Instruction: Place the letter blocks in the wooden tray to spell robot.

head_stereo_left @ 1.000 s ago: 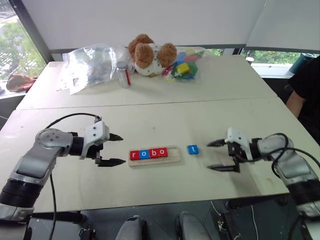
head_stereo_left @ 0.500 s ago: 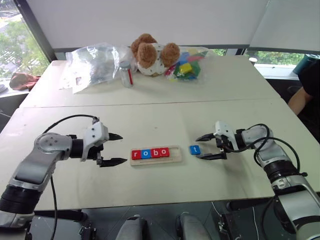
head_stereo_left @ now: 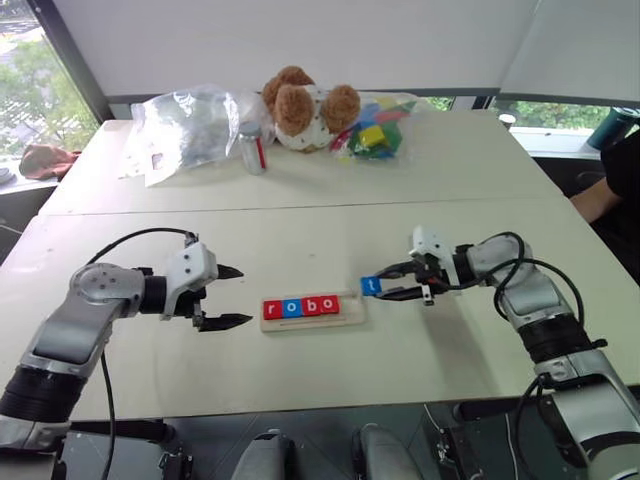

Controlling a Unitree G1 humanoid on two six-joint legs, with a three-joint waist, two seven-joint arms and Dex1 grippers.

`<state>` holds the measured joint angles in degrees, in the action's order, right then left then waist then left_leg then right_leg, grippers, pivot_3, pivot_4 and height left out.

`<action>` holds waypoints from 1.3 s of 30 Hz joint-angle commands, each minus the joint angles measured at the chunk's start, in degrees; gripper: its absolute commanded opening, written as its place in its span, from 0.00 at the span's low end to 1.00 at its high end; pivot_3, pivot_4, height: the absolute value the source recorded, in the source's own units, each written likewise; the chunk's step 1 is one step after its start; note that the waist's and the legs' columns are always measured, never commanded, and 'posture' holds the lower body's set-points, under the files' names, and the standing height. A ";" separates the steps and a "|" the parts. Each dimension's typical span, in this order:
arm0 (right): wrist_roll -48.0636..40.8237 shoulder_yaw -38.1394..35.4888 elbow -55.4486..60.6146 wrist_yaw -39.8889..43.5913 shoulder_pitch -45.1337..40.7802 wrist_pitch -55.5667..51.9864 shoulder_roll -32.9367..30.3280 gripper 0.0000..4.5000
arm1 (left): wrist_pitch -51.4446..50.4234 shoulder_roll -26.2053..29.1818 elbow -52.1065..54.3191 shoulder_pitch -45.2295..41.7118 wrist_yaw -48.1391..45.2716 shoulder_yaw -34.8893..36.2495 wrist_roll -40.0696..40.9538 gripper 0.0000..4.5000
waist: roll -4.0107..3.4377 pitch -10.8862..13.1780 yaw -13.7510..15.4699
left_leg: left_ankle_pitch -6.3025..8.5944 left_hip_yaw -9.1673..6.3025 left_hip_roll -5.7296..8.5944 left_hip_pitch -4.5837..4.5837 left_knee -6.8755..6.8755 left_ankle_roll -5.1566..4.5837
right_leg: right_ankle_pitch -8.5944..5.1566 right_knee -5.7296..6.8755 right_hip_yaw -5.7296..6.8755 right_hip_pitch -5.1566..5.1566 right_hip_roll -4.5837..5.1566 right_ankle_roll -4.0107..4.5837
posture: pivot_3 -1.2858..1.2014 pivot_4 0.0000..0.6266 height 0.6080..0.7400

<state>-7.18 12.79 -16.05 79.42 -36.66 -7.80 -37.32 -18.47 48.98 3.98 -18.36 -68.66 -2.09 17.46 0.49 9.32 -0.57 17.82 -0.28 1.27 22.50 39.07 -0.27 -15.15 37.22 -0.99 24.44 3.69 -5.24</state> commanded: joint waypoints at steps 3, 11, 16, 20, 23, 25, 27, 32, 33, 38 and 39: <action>1.64 1.84 6.48 -1.65 1.75 -3.22 -0.84 0.24 | -0.12 -0.90 1.16 -1.48 0.31 -0.44 0.16 1.00 | 0.00 0.00 0.00 | 0.00 0.00 0.02 0.02 0.01 0.00 | 0.00 -0.02 0.00 -0.01 0.02 0.00 | 0.52 0.24 1.00; 4.19 4.24 5.75 -5.12 0.91 -2.27 1.62 0.24 | -0.70 -1.31 1.97 -1.22 0.53 -0.60 0.39 1.00 | 0.00 0.00 -0.24 | 0.00 0.00 0.02 0.01 0.01 0.00 | 0.00 0.00 0.00 0.02 -0.01 0.00 | 0.52 0.24 1.00; 5.39 5.15 2.86 -5.96 -0.22 -0.78 3.24 0.24 | -0.94 -1.59 2.19 -1.33 0.76 -0.60 0.47 1.00 | 0.00 0.00 -0.13 | 0.00 0.01 0.03 0.02 0.01 0.00 | 0.00 -0.01 0.00 0.01 -0.02 0.00 | 0.52 0.24 1.00; 5.80 5.65 2.13 -5.92 -0.51 -0.19 4.01 0.24 | -1.40 -1.68 2.83 -1.16 0.78 -0.56 0.70 1.00 | 0.00 0.00 -0.16 | 0.00 0.01 0.03 0.01 0.02 0.00 | 0.00 -0.01 0.02 0.00 -0.02 0.00 | 0.52 0.24 1.00; 6.07 5.96 1.54 -5.99 -0.85 -0.07 4.52 0.24 | -1.74 -1.59 3.41 -0.86 0.66 -0.51 0.94 1.00 | 0.00 0.00 -0.20 | 0.00 0.01 0.03 0.01 0.01 0.00 | 0.00 0.00 0.02 0.01 -0.03 0.00 | 0.52 0.24 1.00; 5.96 6.12 1.55 -5.68 -0.93 -0.08 4.73 0.24 | -1.83 -1.59 3.55 -0.82 0.69 -0.52 0.90 1.00 | 0.00 0.00 -0.22 | 0.00 0.01 0.03 0.01 0.02 0.00 | 0.00 -0.01 0.02 0.00 -0.03 0.00 | 0.52 0.24 1.00; 5.77 6.25 1.95 -5.26 -0.85 -0.21 4.86 0.24 | -1.85 -1.64 3.56 -0.85 0.75 -0.51 0.85 1.00 | 0.00 0.00 -0.22 | 0.00 0.01 0.03 0.01 0.03 0.00 | 0.00 0.00 0.02 0.00 -0.03 0.00 | 0.52 0.24 1.00; 5.67 6.30 2.43 -4.86 -0.91 -0.51 4.95 0.24 | -1.68 -1.95 3.34 -0.99 0.87 -0.66 0.58 1.00 | 0.00 0.00 -0.22 | 0.00 0.00 0.02 0.01 0.02 0.00 | 0.00 0.00 0.02 0.00 -0.04 0.00 | 0.52 0.24 1.00; 5.59 6.24 2.77 -4.73 -0.85 -0.65 4.83 0.24 | -1.50 -1.97 3.22 -0.97 0.89 -0.72 0.44 1.00 | 0.00 0.00 -0.22 | 0.00 0.00 0.02 0.01 0.02 0.00 | 0.00 0.00 0.02 0.00 -0.04 0.00 | 0.52 0.24 1.00; 5.48 5.99 3.37 -4.44 -0.78 -0.84 4.59 0.24 | -0.80 -2.23 2.54 -1.17 0.90 -1.06 -0.07 1.00 | 0.00 0.00 -0.21 | 0.00 0.00 0.02 0.01 0.02 0.00 | 0.00 0.00 0.02 0.00 -0.04 0.00 | 0.52 0.24 1.00; 5.46 5.99 3.49 -4.40 -0.79 -0.91 4.61 0.24 | -0.68 -2.33 2.39 -1.30 0.92 -1.16 -0.16 1.00 | 0.01 0.00 -0.20 | 0.00 0.00 0.02 0.01 0.02 0.00 | 0.00 0.00 0.02 0.00 -0.04 0.00 | 0.52 0.24 1.00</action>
<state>-0.97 18.92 -14.74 74.50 -36.47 -8.92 -32.78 -20.33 46.81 5.74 -18.81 -67.95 -3.38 17.41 0.49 9.32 -0.78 17.82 -0.27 1.29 22.51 39.09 -0.27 -15.15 37.22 -0.96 24.45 3.65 -5.24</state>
